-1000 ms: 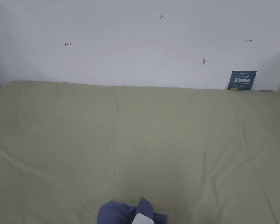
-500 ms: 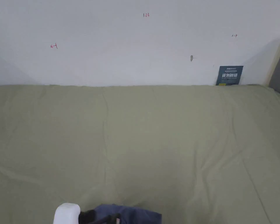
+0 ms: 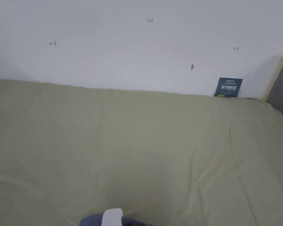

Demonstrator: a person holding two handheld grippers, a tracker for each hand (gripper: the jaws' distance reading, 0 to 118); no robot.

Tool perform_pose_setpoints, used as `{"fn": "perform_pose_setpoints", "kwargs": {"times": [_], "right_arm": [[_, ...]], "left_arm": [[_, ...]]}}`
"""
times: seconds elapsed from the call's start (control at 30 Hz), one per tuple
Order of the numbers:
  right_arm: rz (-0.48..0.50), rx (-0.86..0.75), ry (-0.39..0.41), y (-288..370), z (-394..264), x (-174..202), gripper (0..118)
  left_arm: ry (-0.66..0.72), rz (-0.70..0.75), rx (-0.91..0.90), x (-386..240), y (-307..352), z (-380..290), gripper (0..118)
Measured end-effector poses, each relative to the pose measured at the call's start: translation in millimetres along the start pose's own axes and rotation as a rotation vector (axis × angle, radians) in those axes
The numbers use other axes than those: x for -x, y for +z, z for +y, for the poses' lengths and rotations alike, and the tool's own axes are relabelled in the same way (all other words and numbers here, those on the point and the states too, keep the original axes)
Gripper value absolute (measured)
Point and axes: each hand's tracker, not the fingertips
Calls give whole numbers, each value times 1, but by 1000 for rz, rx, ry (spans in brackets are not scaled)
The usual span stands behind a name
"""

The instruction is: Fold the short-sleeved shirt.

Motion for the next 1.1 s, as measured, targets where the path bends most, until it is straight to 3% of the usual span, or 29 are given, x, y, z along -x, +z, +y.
{"fn": "perform_pose_setpoints", "kwargs": {"times": [0.07, 0.17, 0.27, 0.3, 0.37, 0.4, 0.5, 0.57, 0.7, 0.8, 0.9, 1.03, 1.07, 1.1], "right_arm": [[84, 74, -25, -32, -1, 6, 11], [231, 166, -132, -94, -14, 11, 11], [283, 277, -209, -163, -38, 13, 11], [301, 317, -233, -181, -48, 11, 11], [317, 422, -287, -212, -63, 7, 11], [300, 460, -302, -222, -69, 5, 11], [216, 559, -267, -239, -85, -1, 9], [261, 516, -331, -236, -83, -9, 9], [258, 525, -255, -235, -79, -2, 9], [270, 520, -254, -234, -78, -6, 9], [295, 500, -250, -233, -83, -10, 9], [326, 484, -278, -231, -83, -14, 9], [329, 478, -279, -228, -82, -14, 9], [332, 467, -277, -223, -80, -13, 9]], "left_arm": [[-86, -14, -42, -7, 50, -2, 7], [-109, 44, -65, 3, 110, -6, 7], [-96, 102, -81, 27, 151, -7, 18], [-93, 112, -76, 36, 158, -6, 38], [-66, 127, -63, 59, 167, -6, 98], [-21, 119, -50, 71, 166, -5, 118], [137, -37, -13, 114, 160, 2, 118], [221, -85, 36, 135, 140, 6, 118], [355, -270, 120, 165, 86, 7, 118], [463, -340, 183, 178, 47, -1, 118], [384, -405, 143, 168, 34, -1, 118], [314, -226, 194, 139, 27, 5, 117], [292, -153, 183, 132, 29, 8, 103], [252, -40, 182, 123, 27, 10, 38]]}}
